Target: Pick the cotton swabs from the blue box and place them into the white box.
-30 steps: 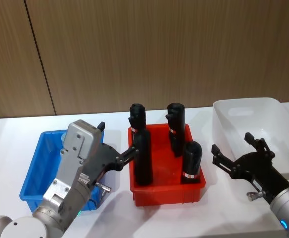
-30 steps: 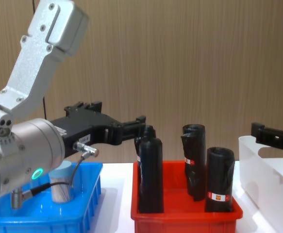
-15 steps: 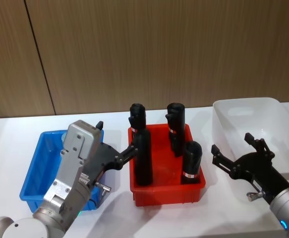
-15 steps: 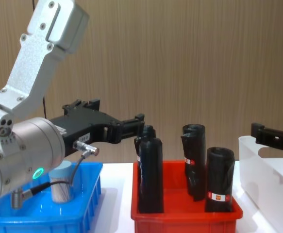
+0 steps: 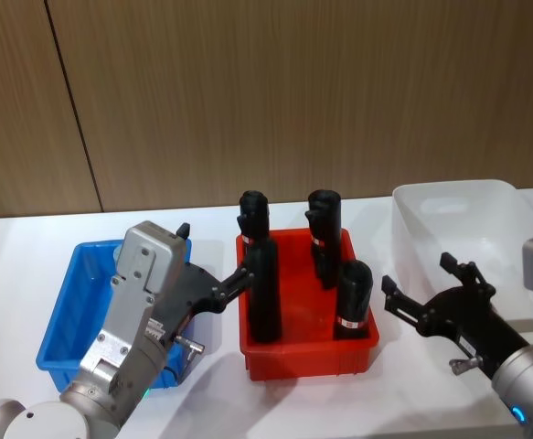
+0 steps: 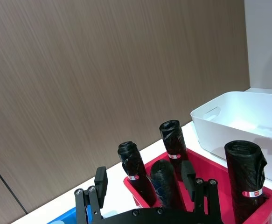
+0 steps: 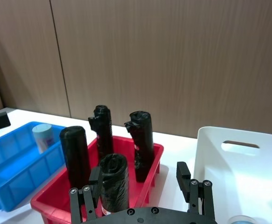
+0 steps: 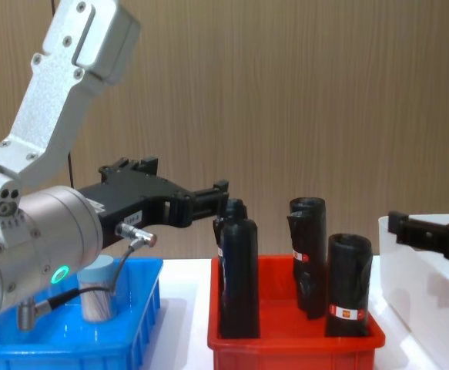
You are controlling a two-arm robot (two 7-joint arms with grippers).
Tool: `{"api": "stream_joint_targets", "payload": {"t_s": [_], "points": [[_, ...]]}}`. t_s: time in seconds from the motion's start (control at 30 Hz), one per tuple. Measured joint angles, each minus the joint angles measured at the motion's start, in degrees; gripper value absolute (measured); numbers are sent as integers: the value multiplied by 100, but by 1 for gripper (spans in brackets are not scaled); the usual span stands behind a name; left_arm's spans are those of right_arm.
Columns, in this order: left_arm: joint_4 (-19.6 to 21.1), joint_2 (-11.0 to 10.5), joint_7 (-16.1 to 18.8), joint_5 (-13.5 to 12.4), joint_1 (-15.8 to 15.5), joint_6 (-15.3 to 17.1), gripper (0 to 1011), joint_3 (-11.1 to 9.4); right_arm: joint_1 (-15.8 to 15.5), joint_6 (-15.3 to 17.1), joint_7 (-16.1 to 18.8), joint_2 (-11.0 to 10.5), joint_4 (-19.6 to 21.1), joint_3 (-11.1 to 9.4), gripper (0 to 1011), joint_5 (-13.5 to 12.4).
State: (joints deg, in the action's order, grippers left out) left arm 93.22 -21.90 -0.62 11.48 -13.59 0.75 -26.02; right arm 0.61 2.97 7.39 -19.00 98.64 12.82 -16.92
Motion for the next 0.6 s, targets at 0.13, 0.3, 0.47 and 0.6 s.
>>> {"api": "stream_joint_targets", "payload": {"t_s": [0.13,0.3,0.47,0.6], "points": [[-1,0,0,0,0,1,1004,0,116,58,236,27,-182,1,1002,-8],[-3,0,0,0,0,3,1004,0,237,99,465,61,-357,13,1002,-1],[-5,0,-1,0,0,5,1004,0,499,133,808,156,-721,53,1002,64],[-5,0,-1,0,0,5,1004,0,639,134,949,213,-913,74,1001,122]]}}
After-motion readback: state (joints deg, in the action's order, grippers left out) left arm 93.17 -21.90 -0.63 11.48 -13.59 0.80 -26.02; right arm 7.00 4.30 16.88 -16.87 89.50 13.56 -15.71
